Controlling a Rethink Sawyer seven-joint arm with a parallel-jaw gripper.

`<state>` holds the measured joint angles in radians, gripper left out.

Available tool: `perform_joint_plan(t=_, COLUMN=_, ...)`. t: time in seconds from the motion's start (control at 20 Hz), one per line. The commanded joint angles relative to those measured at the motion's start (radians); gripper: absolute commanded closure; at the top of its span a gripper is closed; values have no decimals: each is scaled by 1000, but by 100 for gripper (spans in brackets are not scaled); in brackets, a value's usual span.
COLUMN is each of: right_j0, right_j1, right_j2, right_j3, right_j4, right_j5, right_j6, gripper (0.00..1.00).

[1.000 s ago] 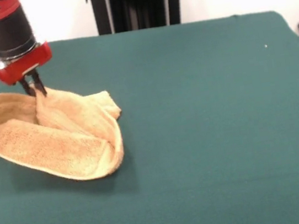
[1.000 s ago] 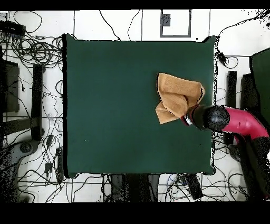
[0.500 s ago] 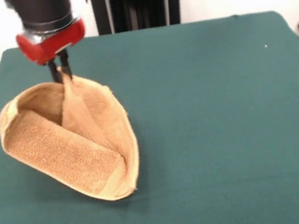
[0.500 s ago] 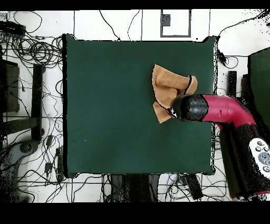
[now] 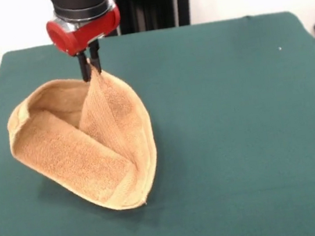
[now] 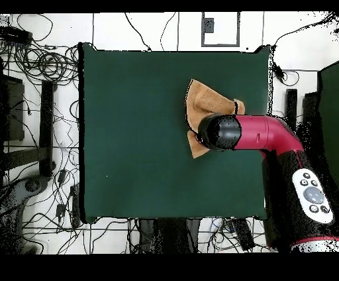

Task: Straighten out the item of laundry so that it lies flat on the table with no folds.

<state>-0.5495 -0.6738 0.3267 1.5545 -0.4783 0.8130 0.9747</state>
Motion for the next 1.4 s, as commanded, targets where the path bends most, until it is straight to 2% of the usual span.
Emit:
perform_joint_plan(t=0.05, right_j0=47, right_j1=38, right_j2=-73, right_j3=31, right_j4=71, right_j5=72, right_j6=280, gripper=100)
perform_joint_plan(t=0.55, right_j0=69, right_j1=39, right_j2=-100, right_j3=27, right_j4=156, right_j5=96, right_j6=260, gripper=100)
perform_joint_plan(t=0.7, right_j0=74, right_j1=20, right_j2=-103, right_j3=87, right_j4=228, right_j5=8, right_j6=344, gripper=100)
perform_joint_plan(t=1.0, right_j0=109, right_j1=4, right_j2=-111, right_j3=177, right_j4=343, right_j5=-55, right_j6=411, gripper=100)
perform_joint_plan(t=1.4, right_j0=169, right_j1=-2, right_j2=-137, right_j3=251, right_j4=409, right_j5=-178, right_j6=476, gripper=100)
